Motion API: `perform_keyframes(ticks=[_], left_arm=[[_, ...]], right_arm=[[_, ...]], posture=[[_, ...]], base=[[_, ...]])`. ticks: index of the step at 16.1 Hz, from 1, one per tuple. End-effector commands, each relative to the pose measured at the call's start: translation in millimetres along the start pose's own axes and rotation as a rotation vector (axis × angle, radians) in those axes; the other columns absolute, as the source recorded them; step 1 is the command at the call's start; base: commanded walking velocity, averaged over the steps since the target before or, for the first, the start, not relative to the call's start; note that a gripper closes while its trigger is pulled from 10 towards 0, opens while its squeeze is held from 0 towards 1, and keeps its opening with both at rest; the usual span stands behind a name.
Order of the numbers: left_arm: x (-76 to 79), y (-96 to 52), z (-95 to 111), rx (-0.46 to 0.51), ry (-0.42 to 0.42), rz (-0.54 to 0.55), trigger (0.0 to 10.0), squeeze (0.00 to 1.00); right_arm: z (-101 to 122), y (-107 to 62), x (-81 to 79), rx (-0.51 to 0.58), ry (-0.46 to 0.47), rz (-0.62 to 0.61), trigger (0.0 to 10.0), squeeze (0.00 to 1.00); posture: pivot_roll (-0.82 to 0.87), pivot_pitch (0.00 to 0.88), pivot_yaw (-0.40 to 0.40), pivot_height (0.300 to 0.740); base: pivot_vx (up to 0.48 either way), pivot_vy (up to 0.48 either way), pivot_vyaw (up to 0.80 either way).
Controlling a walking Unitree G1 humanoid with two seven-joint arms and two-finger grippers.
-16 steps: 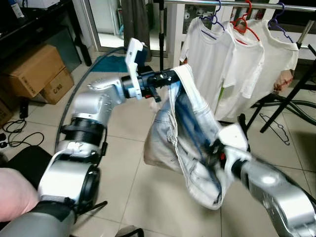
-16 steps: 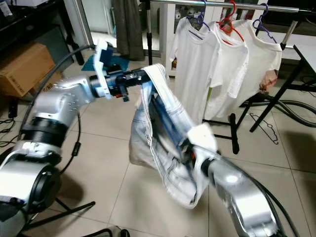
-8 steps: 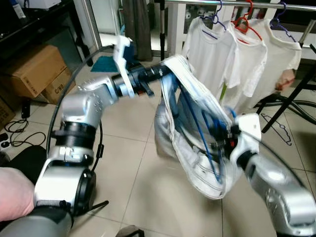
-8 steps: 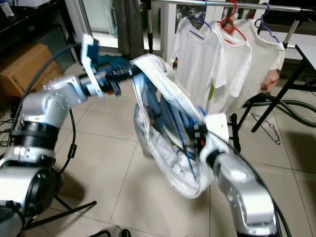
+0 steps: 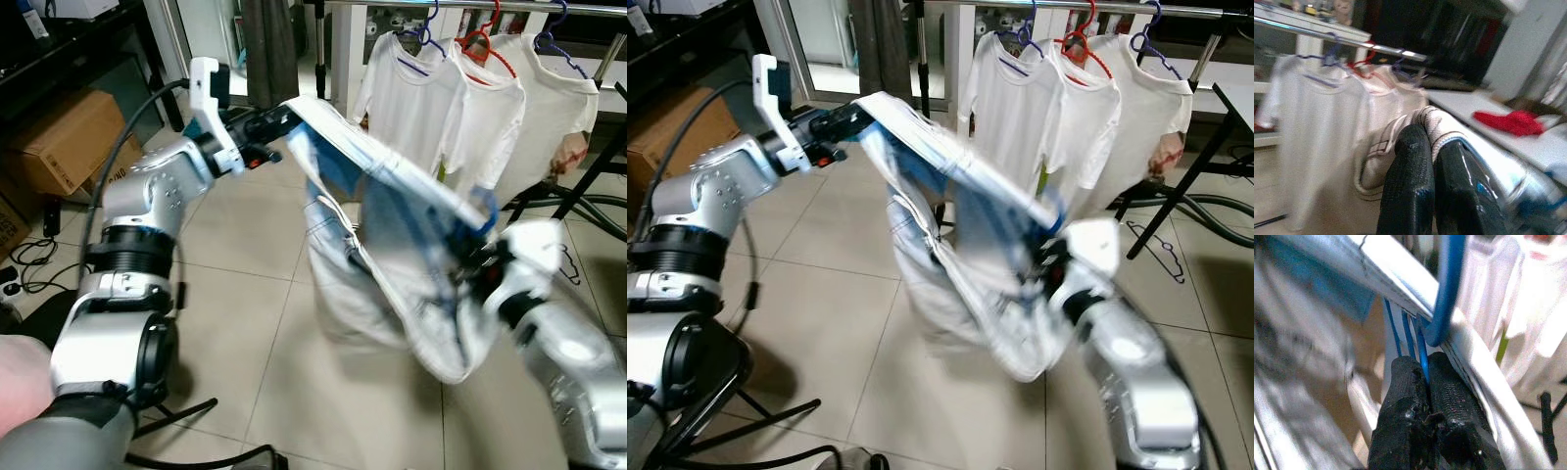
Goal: Hang hanger
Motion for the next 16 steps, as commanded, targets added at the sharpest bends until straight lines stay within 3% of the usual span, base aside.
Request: perform_keyframes(ticks=[1, 3, 4, 5, 7, 11, 14, 15, 16], left_arm=[[-16.7, -22.2, 13, 0.02, 0.117, 0.099, 0.0, 0.0], [-15.4, -37.5, -42, -0.187, 0.204, 0.117, 0.0, 0.0], [-16.9, -42.8, -59, -0.246, 0.227, 0.137, 0.0, 0.0], [-17.4, -43.9, -62, -0.258, 0.228, 0.145, 0.0, 0.0], [-32.6, -60.6, -108, -0.491, 0.374, 0.338, 0.0, 0.0], [-45.9, -75.8, -140, -0.653, 0.47, 0.591, 0.0, 0.0], [-43.0, -81.0, -158, -0.72, 0.5, 0.613, 0.0, 0.0], [-37.0, -74.8, -162, -0.663, 0.409, 0.586, 10.0, 0.0], [-33.2, -67.7, -160, -0.594, 0.344, 0.565, 10.0, 0.0]], right_arm=[[0, -10.1, 31.4, 0.003, 0.022, -0.169, 10.0, 0.0], [29, -6.9, 32.9, 0.125, 0.097, -0.16, 10.0, 0.0], [36, -5.5, 30.0, 0.145, 0.102, -0.138, 10.0, 0.0], [38, -5.1, 29.3, 0.149, 0.1, -0.131, 10.0, 0.0], [49, 1.5, 12.8, 0.13, 0.099, -0.021, 10.0, 0.0], [52, 4.5, -10.1, 0.043, 0.101, 0.1, 10.0, 0.0], [62, 4.9, -16.7, 0.049, 0.128, 0.125, 10.0, 0.0], [64, 4.6, -15.7, 0.051, 0.13, 0.118, 10.0, 0.0], [63, 4.6, -14.7, 0.045, 0.127, 0.11, 10.0, 0.0]], posture=[[-0.06, 0.0, 0.105, 0.74], [-0.06, 0.0, 0.094, 0.74], [-0.05, 0.0, 0.087, 0.74], [-0.05, 0.0, 0.087, 0.74], [-0.05, 0.0, 0.072, 0.74], [-0.06, 0.0, 0.056, 0.74], [-0.07, 0.0, 0.058, 0.74], [-0.09, 0.0, 0.062, 0.74], [-0.08, 0.0, 0.06, 0.74]], base=[[0.0, 0.0, 0.0], [0.0, 0.0, 0.0], [0.0, 0.0, 0.0], [0.0, 0.0, 0.0], [0.0, 0.0, 0.0], [0.0, 0.0, 0.0], [0.0, 0.0, 0.0], [0.0, 0.0, 0.0], [0.0, 0.0, 0.0]])
Point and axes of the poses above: a point about 5 cm out from each wrist's last joint towards the gripper, its own y axis pointing out of the wrist towards the gripper, its own z axis along the axis of the wrist's last joint, x = y × z, the point moved 1 cm from there along y, pointing out of the wrist towards the gripper, and after that the axes turned 4 degrees about y, right-handed, at the moved point
